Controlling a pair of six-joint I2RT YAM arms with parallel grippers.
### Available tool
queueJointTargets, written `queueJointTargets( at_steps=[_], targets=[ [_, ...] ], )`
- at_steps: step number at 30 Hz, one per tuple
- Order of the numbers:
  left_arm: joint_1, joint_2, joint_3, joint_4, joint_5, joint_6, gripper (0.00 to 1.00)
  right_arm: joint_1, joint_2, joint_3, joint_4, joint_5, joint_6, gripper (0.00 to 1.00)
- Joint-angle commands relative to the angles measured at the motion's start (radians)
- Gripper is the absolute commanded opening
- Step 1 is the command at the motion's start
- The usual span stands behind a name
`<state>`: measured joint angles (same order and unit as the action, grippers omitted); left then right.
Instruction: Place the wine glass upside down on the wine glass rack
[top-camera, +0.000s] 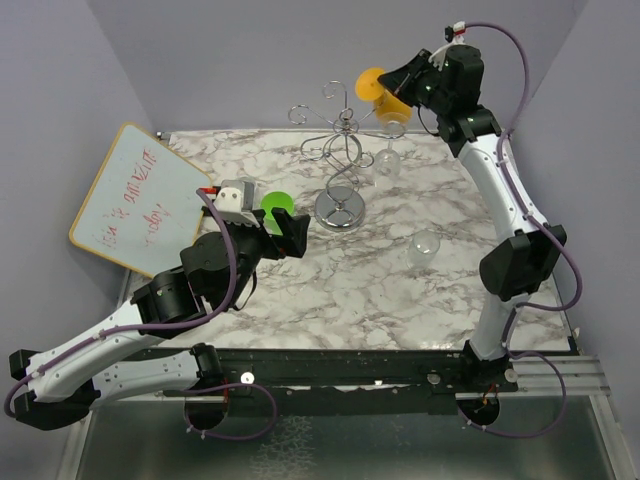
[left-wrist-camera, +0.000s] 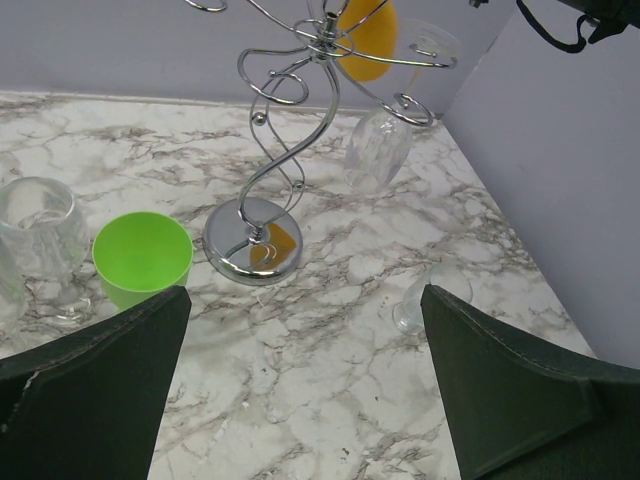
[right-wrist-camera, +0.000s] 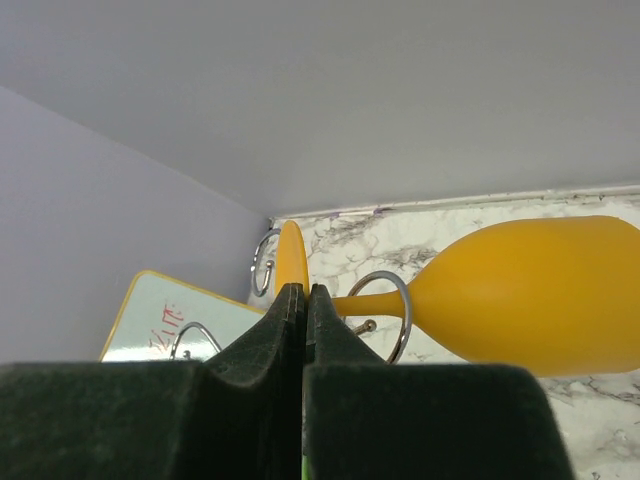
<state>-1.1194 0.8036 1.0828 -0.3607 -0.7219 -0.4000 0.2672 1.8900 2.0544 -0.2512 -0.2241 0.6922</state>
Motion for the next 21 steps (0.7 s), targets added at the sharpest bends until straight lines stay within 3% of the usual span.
queueJointTargets(
  at_steps=[1,8,13,21],
  targets=[
    [-0.002,-0.001,-0.007,0.005,-0.007,0.000,0.99,0.000,0.037,0.026,0.050,-0.022,-0.023,0.01],
    [-0.002,-0.002,-0.009,0.005,-0.013,0.004,0.99,0.000,0.058,0.041,0.041,-0.061,-0.019,0.08],
    [-0.002,-0.003,-0.010,0.004,-0.017,0.004,0.99,0.000,0.059,0.074,0.002,-0.060,-0.034,0.31],
    [-0.002,-0.006,-0.010,-0.006,-0.019,0.006,0.99,0.000,0.025,0.091,-0.066,-0.016,-0.076,0.48]
  ],
)
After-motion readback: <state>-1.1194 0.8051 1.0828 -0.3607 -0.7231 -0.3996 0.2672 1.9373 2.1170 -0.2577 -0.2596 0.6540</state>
